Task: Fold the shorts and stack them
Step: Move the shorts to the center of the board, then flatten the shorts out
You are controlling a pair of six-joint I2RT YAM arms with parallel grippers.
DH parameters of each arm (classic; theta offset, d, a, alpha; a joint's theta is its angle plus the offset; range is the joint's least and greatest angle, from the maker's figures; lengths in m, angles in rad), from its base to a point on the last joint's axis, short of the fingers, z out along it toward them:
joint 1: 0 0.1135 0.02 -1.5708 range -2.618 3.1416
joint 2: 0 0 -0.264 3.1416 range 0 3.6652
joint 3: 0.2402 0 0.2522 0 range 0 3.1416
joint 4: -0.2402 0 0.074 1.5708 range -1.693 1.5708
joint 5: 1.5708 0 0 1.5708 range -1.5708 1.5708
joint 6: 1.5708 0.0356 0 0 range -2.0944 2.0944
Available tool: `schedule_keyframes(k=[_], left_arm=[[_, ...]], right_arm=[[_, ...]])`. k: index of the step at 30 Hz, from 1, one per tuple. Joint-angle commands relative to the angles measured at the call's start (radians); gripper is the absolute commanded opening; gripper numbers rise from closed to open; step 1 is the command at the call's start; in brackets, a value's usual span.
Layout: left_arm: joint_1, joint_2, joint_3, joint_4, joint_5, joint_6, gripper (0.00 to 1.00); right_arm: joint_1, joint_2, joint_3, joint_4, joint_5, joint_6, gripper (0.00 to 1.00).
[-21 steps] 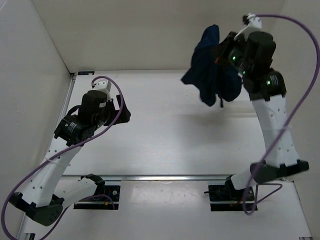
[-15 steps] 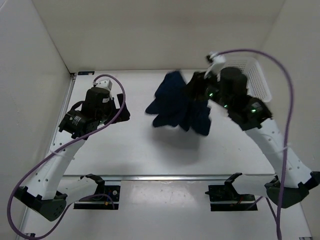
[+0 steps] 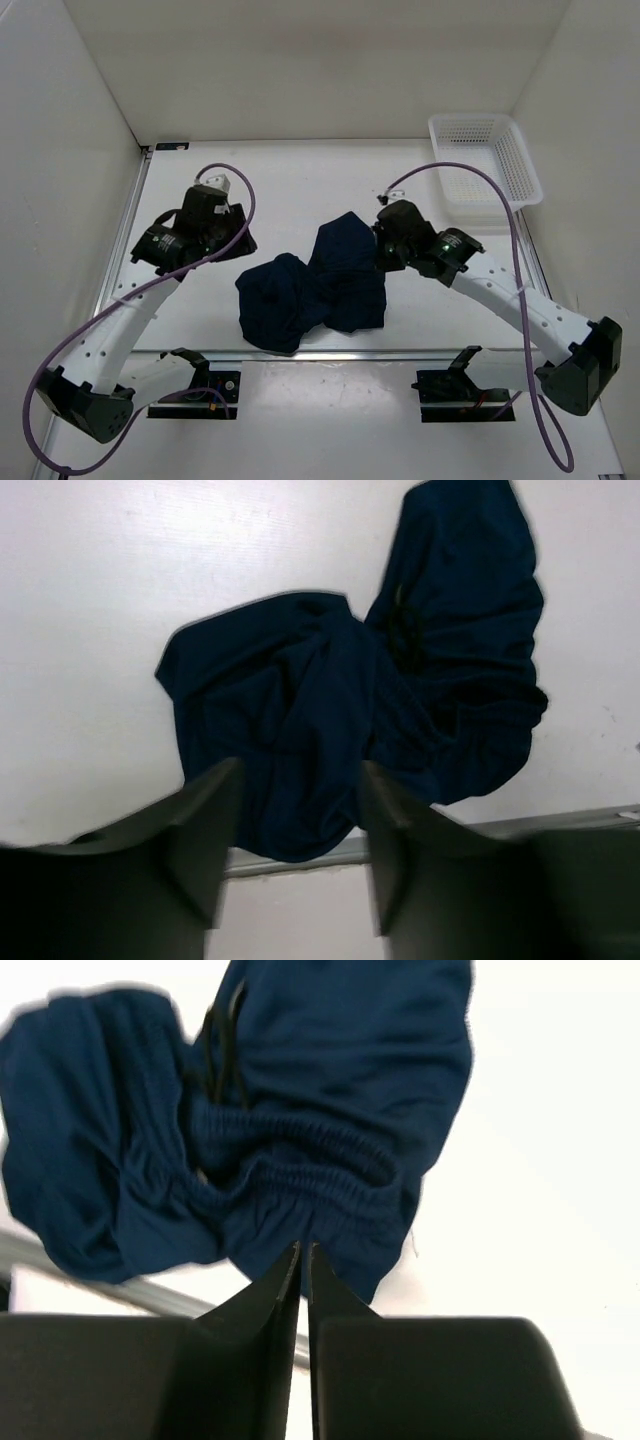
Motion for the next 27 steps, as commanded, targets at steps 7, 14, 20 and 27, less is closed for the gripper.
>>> schedule_keyframes(k=[7,14,20,27], left_arm=[[0.004,0.011,-0.340,0.146,0.114,-0.169,0.89],[0.004,0.130,-0.411,0.192,0.117,-0.169,1.00],[0.051,0.275,-0.498,0.336,0.212,-0.224,0.96],[0.085,0.394,-0.401,0.385,0.275,-0.186,0.10]], right_arm=[[-0.139,0.144,0.017,0.038,-0.208,-0.016,0.62],[0.009,0.315,0.076,0.156,-0.317,0.055,0.92],[0.121,0.559,0.228,0.165,-0.222,0.090,0.96],[0.069,0.614,0.307,0.118,-0.141,0.080,0.00]])
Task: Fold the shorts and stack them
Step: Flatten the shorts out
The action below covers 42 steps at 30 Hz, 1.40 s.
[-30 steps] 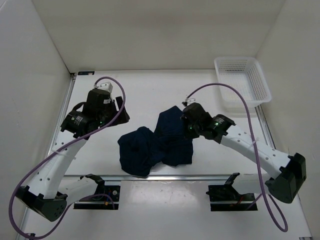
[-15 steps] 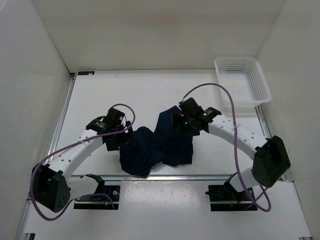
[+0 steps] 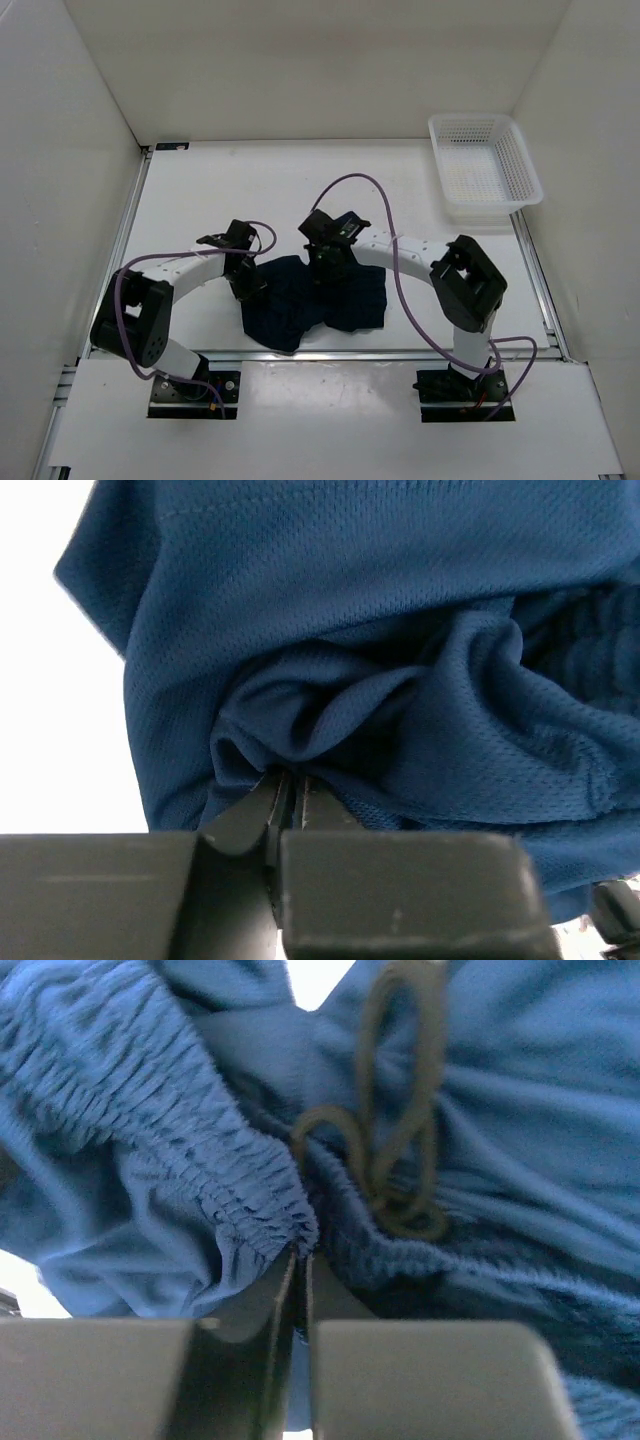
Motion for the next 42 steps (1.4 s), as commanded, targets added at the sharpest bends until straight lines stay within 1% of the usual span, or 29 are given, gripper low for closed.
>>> schedule_keyframes(k=[1,5,7,9,10,11,13,15,18,19,20,21,22,23,24,25,26,27,29,30,31,32,33,34,36,37,39,40,42], left_arm=[[0.030,-0.020,0.094,0.062,0.068,0.026,0.10],[0.087,-0.062,0.260,0.024,0.102,0.064,0.10],[0.124,-0.062,0.443,-0.034,0.102,0.089,0.10],[0.144,-0.036,0.597,-0.166,0.093,0.118,0.10],[0.156,-0.025,0.746,-0.204,0.084,0.139,0.10],[0.156,-0.014,0.815,-0.269,0.070,0.140,0.10],[0.182,-0.025,0.960,-0.307,0.070,0.162,0.10],[0.182,-0.051,0.998,-0.321,0.070,0.163,0.10],[0.182,-0.149,0.917,-0.308,0.110,0.153,0.10],[0.161,-0.183,0.866,-0.295,0.125,0.153,0.10],[0.147,-0.263,0.737,-0.251,0.139,0.144,0.22],[0.132,-0.308,0.657,-0.228,0.139,0.134,0.65],[0.118,-0.350,0.574,-0.205,0.148,0.124,1.00],[0.109,-0.412,0.424,-0.176,0.148,0.124,1.00],[0.109,-0.433,0.359,-0.167,0.148,0.124,1.00],[0.109,-0.442,0.307,-0.166,0.148,0.114,1.00],[0.118,-0.442,0.267,-0.166,0.139,0.113,1.00],[0.118,-0.432,0.219,-0.166,0.139,0.113,1.00],[0.129,-0.409,0.209,-0.157,0.101,0.113,0.98],[0.129,-0.375,0.223,-0.145,0.090,0.113,0.84],[0.129,-0.352,0.238,-0.145,0.073,0.126,0.41],[0.129,-0.329,0.255,-0.145,0.044,0.126,0.21],[0.129,-0.303,0.272,-0.145,0.032,0.126,0.10],[0.129,-0.243,0.304,-0.145,0.016,0.126,0.10],[0.129,-0.180,0.335,-0.136,-0.020,0.135,0.10],[0.129,-0.118,0.361,-0.136,-0.021,0.135,0.10],[0.115,-0.053,0.387,-0.136,-0.031,0.135,0.14],[0.101,0.010,0.413,-0.136,-0.031,0.135,0.18],[0.077,0.073,0.438,-0.127,-0.068,0.135,0.31]], right_arm=[[-0.058,-0.058,0.087,-0.035,0.065,-0.022,0.00],[-0.161,-0.187,0.189,-0.054,0.100,-0.094,0.00],[-0.201,-0.228,0.260,-0.084,0.128,-0.138,0.00],[-0.256,-0.299,0.370,-0.085,0.128,-0.174,0.00],[-0.272,-0.343,0.405,-0.085,0.128,-0.210,0.00],[-0.295,-0.365,0.439,-0.085,0.119,-0.233,0.00],[-0.295,-0.437,0.498,-0.085,0.110,-0.279,0.00],[-0.295,-0.498,0.481,-0.075,0.110,-0.335,0.00],[-0.295,-0.682,0.244,0.015,0.130,-0.355,0.00],[-0.286,-0.801,0.149,0.047,0.148,-0.355,0.00],[-0.286,-0.863,-0.052,0.096,0.168,-0.323,0.00],[-0.286,-0.921,-0.155,0.106,0.238,-0.298,0.01],[-0.286,-1.019,-0.247,0.097,0.289,-0.260,0.15],[-0.286,-1.061,-0.325,0.036,0.345,-0.210,0.58],[-0.286,-1.095,-0.446,-0.003,0.384,-0.106,0.74],[-0.295,-1.147,-0.491,-0.037,0.406,-0.058,0.84],[-0.295,-1.166,-0.524,-0.064,0.425,-0.007,0.90],[-0.295,-1.179,-0.547,-0.104,0.459,0.083,0.90],[-0.295,-1.189,-0.570,-0.114,0.490,0.142,0.90],[-0.295,-1.189,-0.570,-0.123,0.505,0.168,0.75],[-0.295,-1.163,-0.570,-0.132,0.518,0.217,0.58],[-0.295,-1.146,-0.541,-0.132,0.518,0.229,0.37],[-0.295,-1.122,-0.527,-0.132,0.507,0.230,0.09],[-0.295,-1.057,-0.513,-0.123,0.483,0.230,0.01],[-0.295,-0.973,-0.458,-0.105,0.392,0.196,0.00],[-0.295,-0.874,-0.435,-0.114,0.293,0.187,0.07],[-0.295,-0.740,-0.398,-0.123,0.204,0.187,0.24],[-0.283,-0.704,-0.387,-0.114,0.168,0.187,0.38],[-0.235,-0.620,-0.387,-0.083,0.130,0.187,0.55]])
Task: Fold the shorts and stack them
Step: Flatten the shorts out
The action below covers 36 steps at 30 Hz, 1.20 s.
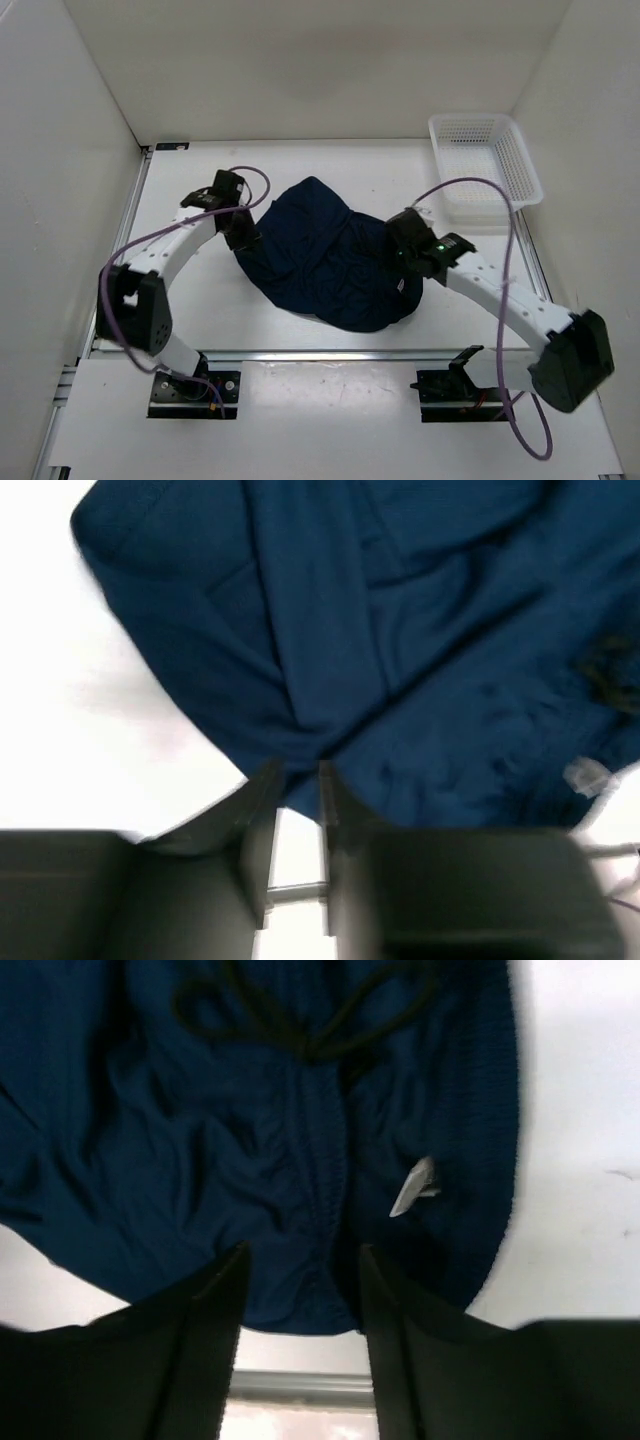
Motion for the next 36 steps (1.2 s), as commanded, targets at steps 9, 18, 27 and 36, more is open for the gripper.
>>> schedule_keyframes(k=[9,18,27,36], left_arm=[[-0.090,0.337,0.119,0.035,-0.076,0.006,0.76],[-0.090,0.484,0.254,0.035,-0.086,0.006,0.59],[-0.057,0.434,0.266,0.023,-0.066,0.038,0.10],[0.089,0.280,0.536,-0.151,-0.015,0.091,0.10]], right_arm=[[0.081,0.258,0.004,0.012,-0.075,-0.005,0.64],[0.081,0.323,-0.050,0.059,-0.096,-0.005,0.51],[0.081,0.297,0.025,0.069,-0.082,-0.079,0.00],[-0.069,0.219,0.448,-0.013,0.050,-0.336,0.00]])
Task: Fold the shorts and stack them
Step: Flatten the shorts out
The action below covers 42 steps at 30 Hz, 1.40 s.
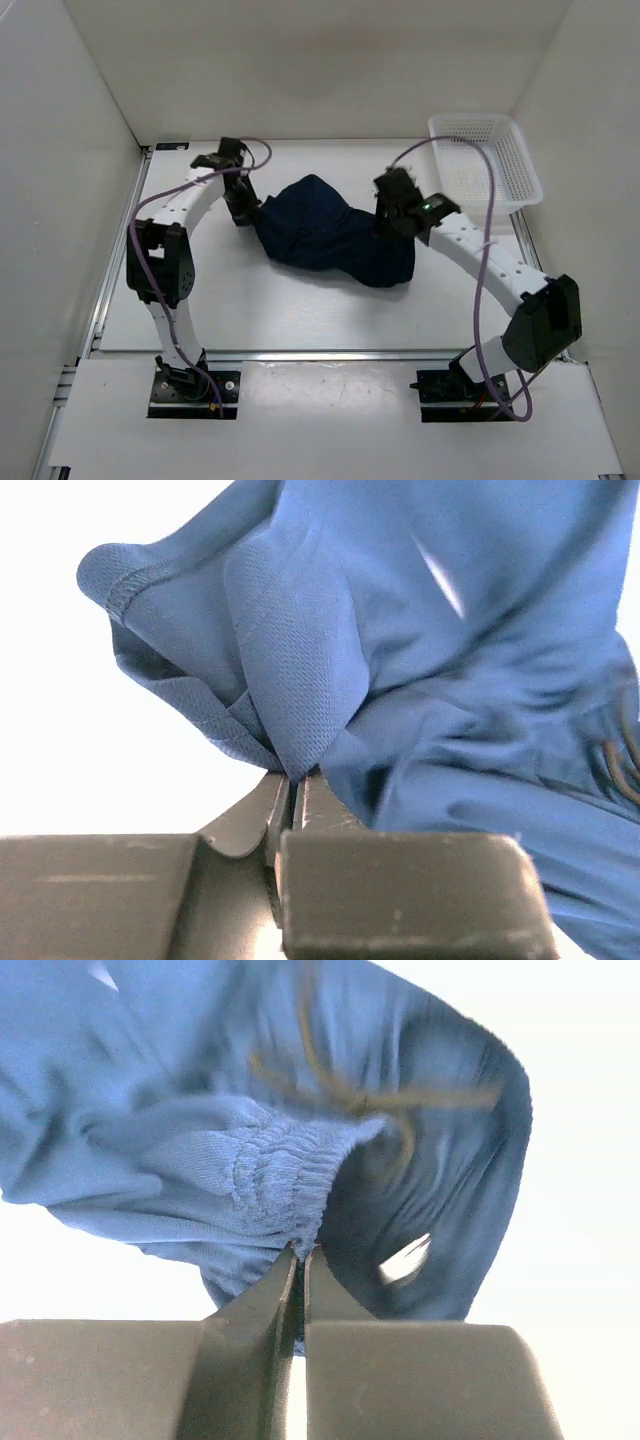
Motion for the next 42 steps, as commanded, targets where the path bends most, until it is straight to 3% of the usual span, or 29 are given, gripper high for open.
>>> schedule_keyframes(k=[1,4,7,10,11,12,13,14,15,16,17,19,20,21,22,23,25,26,28,29,33,34,36,42], left_arm=[[0.071,-0.152,0.156,-0.086,0.038,0.037,0.10],[0.123,-0.220,0.213,-0.097,0.081,0.037,0.10],[0.193,-0.312,0.161,-0.097,0.142,0.037,0.10],[0.228,-0.427,-0.004,-0.057,0.143,0.037,0.10],[0.228,-0.488,-0.131,-0.040,0.143,0.037,0.10],[0.228,-0.516,-0.200,-0.019,0.161,0.037,0.17],[0.228,-0.537,-0.269,0.024,0.194,0.037,0.35],[0.216,-0.569,-0.331,0.040,0.195,0.037,0.55],[0.216,-0.582,-0.438,0.056,0.208,0.037,0.81],[0.216,-0.591,-0.480,0.078,0.209,0.037,0.87],[0.216,-0.591,-0.510,0.078,0.199,0.037,0.87],[0.225,-0.611,-0.543,0.078,0.183,0.037,0.82],[0.234,-0.611,-0.552,0.078,0.182,0.037,0.69],[0.234,-0.625,-0.552,0.078,0.173,0.037,0.54],[0.234,-0.638,-0.552,0.078,0.173,0.037,0.23],[0.234,-0.639,-0.552,0.078,0.173,0.024,0.14],[0.234,-0.661,-0.581,0.078,0.173,0.009,0.10],[0.223,-0.662,-0.590,0.078,0.158,-0.003,0.10],[0.213,-0.680,-0.629,0.078,0.149,-0.012,0.10],[0.213,-0.680,-0.646,0.078,0.140,-0.026,0.10],[0.184,-0.712,-0.747,0.087,0.161,-0.057,0.82],[0.168,-0.721,-0.777,0.087,0.170,-0.083,0.97],[0.128,-0.721,-0.797,0.097,0.170,-0.118,1.00],[0.110,-0.700,-0.903,0.118,0.161,-0.201,0.96]], right_arm=[[-0.074,-0.121,0.210,-0.006,0.089,-0.155,0.00],[-0.084,-0.227,0.230,0.042,0.131,-0.234,0.00],[-0.084,-0.385,0.097,0.111,0.165,-0.244,0.00],[-0.084,-0.592,-0.178,0.189,0.122,-0.244,0.00],[-0.084,-0.644,-0.250,0.189,0.122,-0.217,0.00],[-0.084,-0.740,-0.317,0.189,0.099,-0.153,0.00],[-0.084,-0.782,-0.435,0.172,0.079,-0.122,0.06],[-0.084,-0.842,-0.483,0.152,0.062,-0.084,0.32],[-0.084,-0.867,-0.522,0.102,0.053,0.002,0.45],[-0.084,-0.887,-0.577,0.077,0.053,0.040,0.57],[-0.084,-0.916,-0.597,0.057,0.053,0.073,0.77],[-0.084,-0.925,-0.610,0.033,0.082,0.150,0.81],[-0.084,-0.925,-0.610,0.020,0.095,0.166,0.82],[-0.084,-0.914,-0.596,-0.001,0.109,0.197,0.76],[-0.084,-0.878,-0.581,-0.016,0.122,0.214,0.66],[-0.084,-0.852,-0.562,-0.035,0.131,0.232,0.34],[-0.084,-0.759,-0.504,-0.107,0.131,0.285,0.06],[-0.084,-0.726,-0.485,-0.131,0.113,0.301,0.00],[-0.084,-0.649,-0.476,-0.153,0.039,0.337,0.00],[-0.084,-0.634,-0.476,-0.153,-0.070,0.352,0.00],[-0.075,-0.621,-0.606,-0.112,-0.251,0.462,0.51],[-0.075,-0.659,-0.635,-0.102,-0.301,0.511,0.72],[-0.075,-0.716,-0.707,-0.090,-0.334,0.561,0.84],[-0.075,-0.834,-0.806,-0.090,-0.435,0.760,0.86]])
